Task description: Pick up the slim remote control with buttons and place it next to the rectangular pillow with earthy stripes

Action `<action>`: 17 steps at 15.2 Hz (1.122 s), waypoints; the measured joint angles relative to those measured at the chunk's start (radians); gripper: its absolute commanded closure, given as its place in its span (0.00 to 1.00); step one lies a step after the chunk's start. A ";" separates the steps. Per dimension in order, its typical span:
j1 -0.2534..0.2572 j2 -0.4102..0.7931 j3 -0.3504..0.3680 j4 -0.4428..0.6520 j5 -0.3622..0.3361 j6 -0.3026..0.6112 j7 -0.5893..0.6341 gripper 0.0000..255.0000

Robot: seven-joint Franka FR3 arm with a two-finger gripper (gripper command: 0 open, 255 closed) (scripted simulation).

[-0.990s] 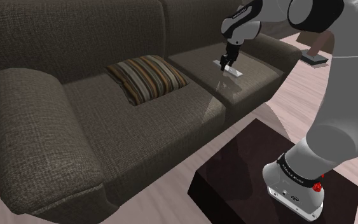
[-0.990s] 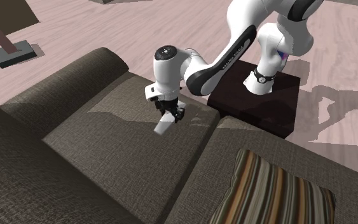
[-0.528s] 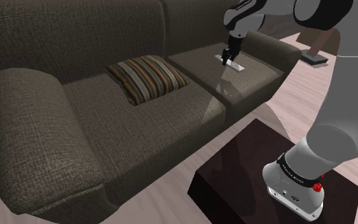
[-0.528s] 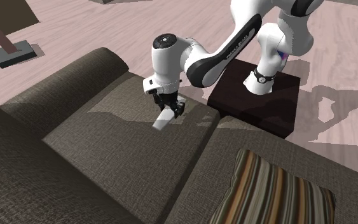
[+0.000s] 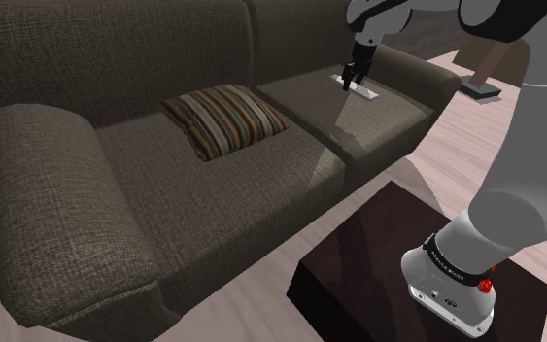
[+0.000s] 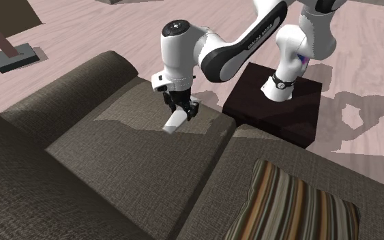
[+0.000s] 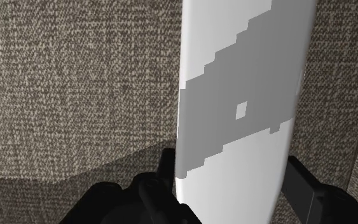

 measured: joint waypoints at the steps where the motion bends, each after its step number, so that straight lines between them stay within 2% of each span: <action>1: 0.001 -0.007 -0.001 0.007 -0.003 -0.014 0.001 1.00; 14: 0.003 -0.054 -0.011 0.117 -0.025 -0.168 0.017 1.00; 17: 0.042 -0.099 -0.003 0.065 -0.043 -0.157 0.064 1.00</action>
